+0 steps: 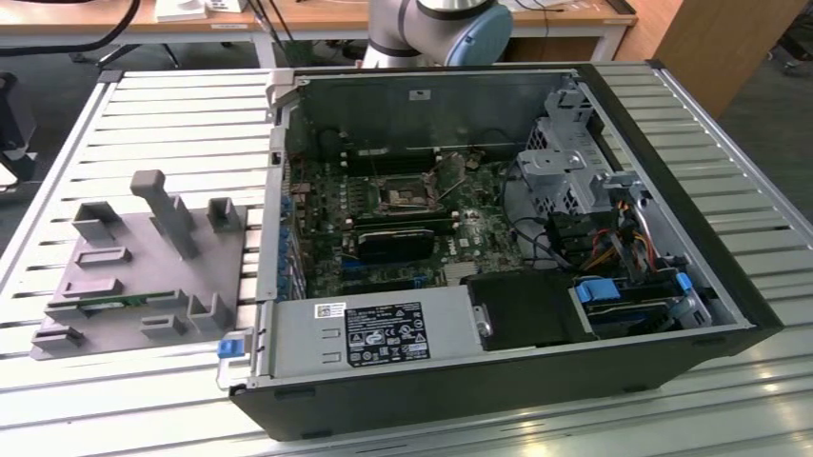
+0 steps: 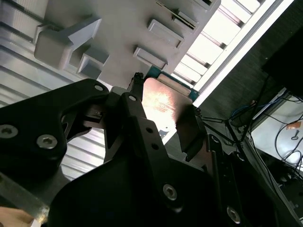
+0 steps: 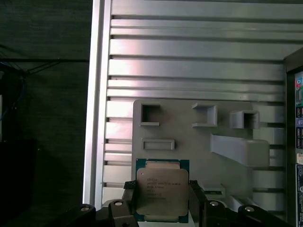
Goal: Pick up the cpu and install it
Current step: 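Pick up the cpu and move it towards the insertion slot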
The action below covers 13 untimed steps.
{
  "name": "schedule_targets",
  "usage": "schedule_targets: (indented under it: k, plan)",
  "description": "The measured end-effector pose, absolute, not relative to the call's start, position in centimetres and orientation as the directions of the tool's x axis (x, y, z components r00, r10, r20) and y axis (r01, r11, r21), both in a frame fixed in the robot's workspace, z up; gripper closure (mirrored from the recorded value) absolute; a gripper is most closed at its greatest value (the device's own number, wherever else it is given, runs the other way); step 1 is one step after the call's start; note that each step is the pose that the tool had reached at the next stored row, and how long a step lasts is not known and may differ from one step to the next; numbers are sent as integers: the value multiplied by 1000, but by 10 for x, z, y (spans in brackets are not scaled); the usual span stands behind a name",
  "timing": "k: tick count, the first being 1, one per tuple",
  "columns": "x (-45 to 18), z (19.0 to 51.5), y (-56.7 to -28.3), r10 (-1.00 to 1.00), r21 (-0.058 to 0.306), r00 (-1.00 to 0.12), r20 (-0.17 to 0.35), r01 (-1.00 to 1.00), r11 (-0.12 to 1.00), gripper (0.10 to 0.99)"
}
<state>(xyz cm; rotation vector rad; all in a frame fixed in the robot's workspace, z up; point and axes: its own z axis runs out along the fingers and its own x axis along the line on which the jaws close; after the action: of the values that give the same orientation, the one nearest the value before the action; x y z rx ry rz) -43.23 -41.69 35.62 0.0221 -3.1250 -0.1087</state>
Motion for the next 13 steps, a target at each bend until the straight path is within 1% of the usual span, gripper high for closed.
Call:
schedule_targets:
  k: [13]
  plan:
    - [-432,371,-416,-15,70,-1000,14,-14,997,553]
